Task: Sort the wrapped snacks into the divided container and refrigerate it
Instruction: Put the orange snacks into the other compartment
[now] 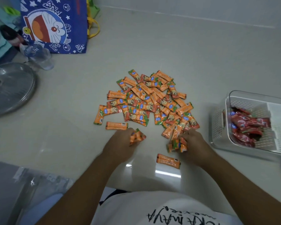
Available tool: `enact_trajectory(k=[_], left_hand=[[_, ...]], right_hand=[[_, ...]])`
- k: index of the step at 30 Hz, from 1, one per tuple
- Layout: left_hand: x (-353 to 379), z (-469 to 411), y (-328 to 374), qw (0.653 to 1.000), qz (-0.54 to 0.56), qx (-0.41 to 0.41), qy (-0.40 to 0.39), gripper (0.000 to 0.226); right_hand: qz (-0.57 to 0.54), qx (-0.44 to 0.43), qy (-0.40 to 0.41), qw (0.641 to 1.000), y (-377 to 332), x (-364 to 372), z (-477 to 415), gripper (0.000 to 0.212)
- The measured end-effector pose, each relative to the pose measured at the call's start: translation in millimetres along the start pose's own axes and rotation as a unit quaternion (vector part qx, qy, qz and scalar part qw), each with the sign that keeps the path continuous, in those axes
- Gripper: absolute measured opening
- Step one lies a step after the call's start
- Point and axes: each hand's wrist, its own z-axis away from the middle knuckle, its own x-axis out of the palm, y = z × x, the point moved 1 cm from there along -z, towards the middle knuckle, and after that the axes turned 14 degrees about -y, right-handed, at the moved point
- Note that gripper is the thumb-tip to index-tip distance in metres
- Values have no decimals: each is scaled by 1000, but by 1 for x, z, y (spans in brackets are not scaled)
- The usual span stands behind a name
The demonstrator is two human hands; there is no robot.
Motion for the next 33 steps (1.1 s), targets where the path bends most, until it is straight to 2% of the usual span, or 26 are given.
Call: enact_trajectory(k=[2, 4, 5, 7, 8, 10, 12, 15, 17, 19, 21, 23, 28, 33], left_hand=[[16, 3, 24, 999, -4, 45, -29, 21], [36, 1, 48, 995, 9, 75, -60, 27], [46, -2, 59, 993, 12, 77, -84, 37], [64, -10, 70, 989, -37, 63, -131, 58], [70, -14, 73, 985, -90, 53, -139, 60], [75, -18, 74, 977, -179, 43, -111, 49], [75, -18, 69, 976, -203, 41, -63, 36], [71, -15, 57, 991, -129, 30, -22, 35], [68, -15, 56, 1000, -25, 7, 10, 31], [63, -20, 63, 997, 52, -25, 51, 24], [58, -32, 73, 995, 60, -34, 77, 17], [54, -47, 87, 993, 56, -39, 101, 21], [60, -76, 104, 989, -1, -126, 79, 51], [57, -72, 87, 990, 21, -129, 55, 38]], right_hand=[[-49, 14, 48, 998, 0, -5, 6, 19], [-105, 71, 86, 988, 7, -6, 10, 14], [-150, 110, 89, 978, 12, -6, 11, 16], [-243, 160, 90, 953, 17, -6, 11, 22], [-261, 168, 89, 946, 17, -5, 10, 24], [-223, 163, 91, 957, 14, -3, 5, 24], [-213, 152, 117, 958, 11, -2, 0, 18], [-238, 186, 134, 944, 15, 3, -10, 18], [-234, 218, 129, 939, 18, 9, -12, 29], [-219, 214, 131, 943, 20, 11, -12, 38], [-224, 206, 115, 946, 21, 7, -15, 36], [-263, 201, 97, 939, 20, 3, -17, 28], [-337, 203, 124, 911, 21, 0, -14, 19], [-422, 209, 146, 870, 13, -4, -18, 35]])
